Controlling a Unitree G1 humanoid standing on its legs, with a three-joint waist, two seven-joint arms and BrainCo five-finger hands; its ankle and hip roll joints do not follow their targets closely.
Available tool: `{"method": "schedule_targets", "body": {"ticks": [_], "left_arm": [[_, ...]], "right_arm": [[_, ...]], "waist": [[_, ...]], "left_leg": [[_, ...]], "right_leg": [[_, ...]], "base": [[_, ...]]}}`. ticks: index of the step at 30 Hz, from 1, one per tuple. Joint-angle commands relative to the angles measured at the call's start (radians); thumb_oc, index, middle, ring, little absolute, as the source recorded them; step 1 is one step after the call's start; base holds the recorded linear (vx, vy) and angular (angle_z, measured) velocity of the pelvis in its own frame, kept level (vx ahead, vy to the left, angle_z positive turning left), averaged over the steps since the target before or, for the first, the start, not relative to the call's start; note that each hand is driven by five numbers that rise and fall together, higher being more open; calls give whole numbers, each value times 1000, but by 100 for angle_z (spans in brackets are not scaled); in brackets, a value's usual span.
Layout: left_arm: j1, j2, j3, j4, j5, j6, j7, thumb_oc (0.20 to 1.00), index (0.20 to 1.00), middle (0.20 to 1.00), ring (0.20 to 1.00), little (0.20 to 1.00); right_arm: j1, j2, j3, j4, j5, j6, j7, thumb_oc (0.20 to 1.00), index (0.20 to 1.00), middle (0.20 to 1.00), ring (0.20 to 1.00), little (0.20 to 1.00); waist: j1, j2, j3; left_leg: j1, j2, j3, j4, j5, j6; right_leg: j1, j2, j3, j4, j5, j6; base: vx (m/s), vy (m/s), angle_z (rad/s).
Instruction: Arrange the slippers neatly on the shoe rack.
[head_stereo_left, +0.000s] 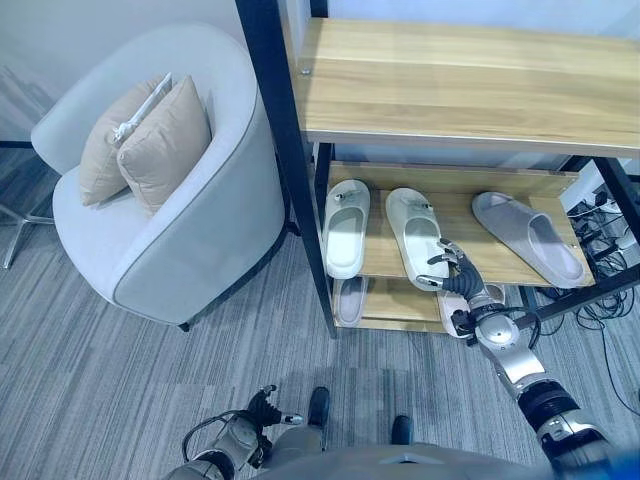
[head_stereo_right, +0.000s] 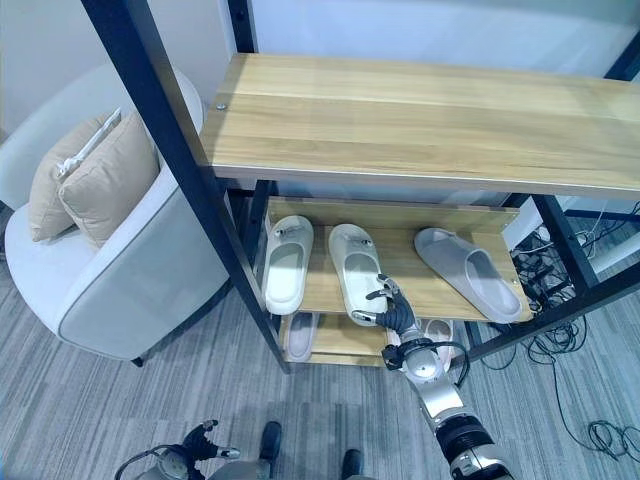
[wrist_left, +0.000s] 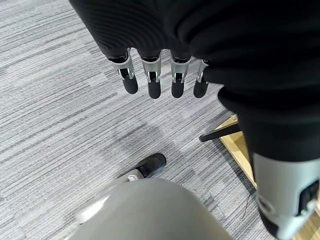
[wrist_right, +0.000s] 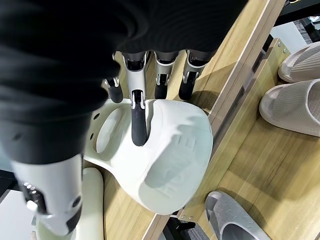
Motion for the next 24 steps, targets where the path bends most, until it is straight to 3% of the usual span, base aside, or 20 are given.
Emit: {"method": "schedule_targets", "body": {"ticks": [1,24], "left_arm": [[-36,-33,-35,53,-1,-14,12,1000,1000,1000,1000,1000],[-64,-40,-29,53,-67,9,39,1000,1000,1000,1000,1000]], "right_arm": [[-36,0,26,-44,-1,-23,26,1000,1000,1000,1000,1000],[-75,124,39,-149,140,19,-25,1000,1000,1000,1000,1000]], "waist": [[38,12,22],[41,28,6]], "left_leg": [[2,28,51,15,-76,-26],[-7,4,47,15,-87,-12]], "right_leg": [[42,-32,-16,7,-32,55],[36,-56,-24,7,-20,63]], "base": [[0,0,0],[18,44,1]]}}
